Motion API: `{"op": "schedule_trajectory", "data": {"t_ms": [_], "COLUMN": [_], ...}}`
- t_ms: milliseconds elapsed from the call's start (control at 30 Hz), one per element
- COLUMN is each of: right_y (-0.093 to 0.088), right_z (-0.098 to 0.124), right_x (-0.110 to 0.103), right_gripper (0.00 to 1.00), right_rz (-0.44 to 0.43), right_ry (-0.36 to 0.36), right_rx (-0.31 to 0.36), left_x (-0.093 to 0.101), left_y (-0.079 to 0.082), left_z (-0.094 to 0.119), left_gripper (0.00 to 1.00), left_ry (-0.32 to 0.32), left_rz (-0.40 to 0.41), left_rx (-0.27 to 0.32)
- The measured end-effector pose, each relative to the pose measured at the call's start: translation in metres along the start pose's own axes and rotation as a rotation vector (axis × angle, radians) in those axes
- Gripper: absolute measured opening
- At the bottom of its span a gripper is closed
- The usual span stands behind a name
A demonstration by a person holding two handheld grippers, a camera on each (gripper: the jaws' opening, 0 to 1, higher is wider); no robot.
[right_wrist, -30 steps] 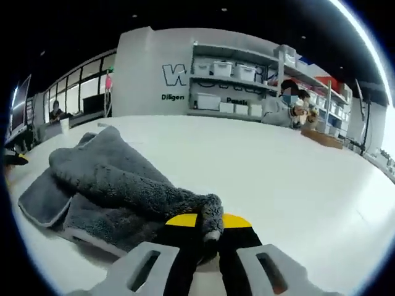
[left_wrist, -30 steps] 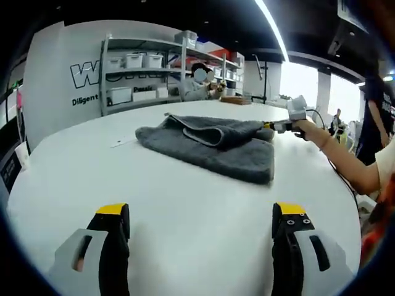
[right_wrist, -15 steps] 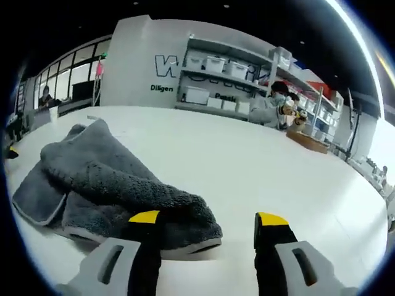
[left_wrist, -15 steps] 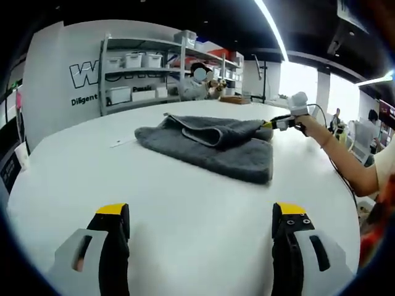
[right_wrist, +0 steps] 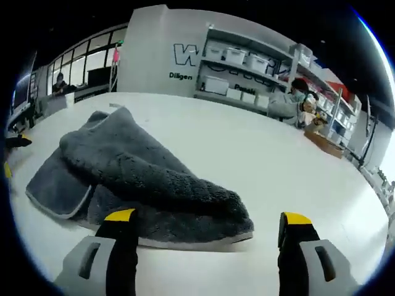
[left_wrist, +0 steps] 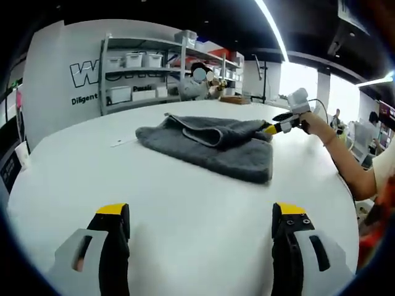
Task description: Open the folded towel by lifting each exposed corner and separating the folded layers until the towel lies flat within the target outline without major curled edges
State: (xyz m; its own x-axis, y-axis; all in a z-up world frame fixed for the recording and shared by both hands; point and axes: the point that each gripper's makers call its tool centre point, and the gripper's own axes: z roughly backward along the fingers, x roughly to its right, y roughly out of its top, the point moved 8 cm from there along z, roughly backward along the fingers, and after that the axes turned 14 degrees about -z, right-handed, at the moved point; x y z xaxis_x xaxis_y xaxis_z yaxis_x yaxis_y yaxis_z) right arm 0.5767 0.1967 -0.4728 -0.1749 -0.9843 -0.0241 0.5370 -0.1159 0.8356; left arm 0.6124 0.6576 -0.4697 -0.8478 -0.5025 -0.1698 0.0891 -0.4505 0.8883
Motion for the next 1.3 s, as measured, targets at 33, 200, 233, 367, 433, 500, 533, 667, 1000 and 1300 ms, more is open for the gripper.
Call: {"op": "schedule_trajectory", "data": {"t_ms": [33, 200, 233, 367, 433, 500, 533, 667, 1000, 1300], "right_y": [0.000, 0.010, 0.011, 0.007, 0.005, 0.003, 0.002, -0.005, -0.030, -0.046], "right_z": [0.000, 0.020, 0.026, 0.043, 0.050, 0.056, 0.059, 0.073, 0.107, 0.145], "right_x": [-0.005, -0.020, -0.024, -0.037, -0.044, -0.048, -0.050, -0.062, -0.090, -0.096], "right_gripper": [0.99, 0.99, 0.99, 0.99, 0.99, 0.99, 0.99, 0.99, 0.99, 0.99], "right_rz": [0.003, 0.029, 0.034, 0.032, 0.039, 0.045, 0.050, 0.073, 0.171, 0.128], "right_ry": [0.021, 0.052, 0.054, 0.092, 0.106, 0.117, 0.124, 0.160, 0.284, 0.362], "right_rx": [-0.013, 0.038, 0.051, 0.068, 0.074, 0.083, 0.089, 0.103, 0.103, 0.147], "left_x": [0.000, 0.000, 0.000, 0.001, 0.001, 0.001, 0.000, 0.001, -0.002, 0.005], "left_y": [0.000, -0.001, -0.001, 0.001, 0.002, 0.003, 0.003, 0.003, 0.002, 0.005], "left_z": [0.000, 0.001, 0.001, 0.003, 0.004, 0.004, 0.005, 0.005, 0.006, 0.002], "left_gripper": [0.94, 0.93, 0.93, 0.93, 0.93, 0.93, 0.93, 0.93, 0.92, 0.92], "left_ry": [0.000, 0.001, 0.001, 0.002, 0.003, 0.003, 0.003, 0.002, 0.011, -0.002], "left_rz": [0.001, 0.001, 0.001, -0.002, -0.002, -0.002, -0.003, -0.002, 0.008, -0.011], "left_rx": [-0.001, -0.005, -0.003, 0.003, 0.007, 0.009, 0.010, 0.007, 0.005, 0.002]}}
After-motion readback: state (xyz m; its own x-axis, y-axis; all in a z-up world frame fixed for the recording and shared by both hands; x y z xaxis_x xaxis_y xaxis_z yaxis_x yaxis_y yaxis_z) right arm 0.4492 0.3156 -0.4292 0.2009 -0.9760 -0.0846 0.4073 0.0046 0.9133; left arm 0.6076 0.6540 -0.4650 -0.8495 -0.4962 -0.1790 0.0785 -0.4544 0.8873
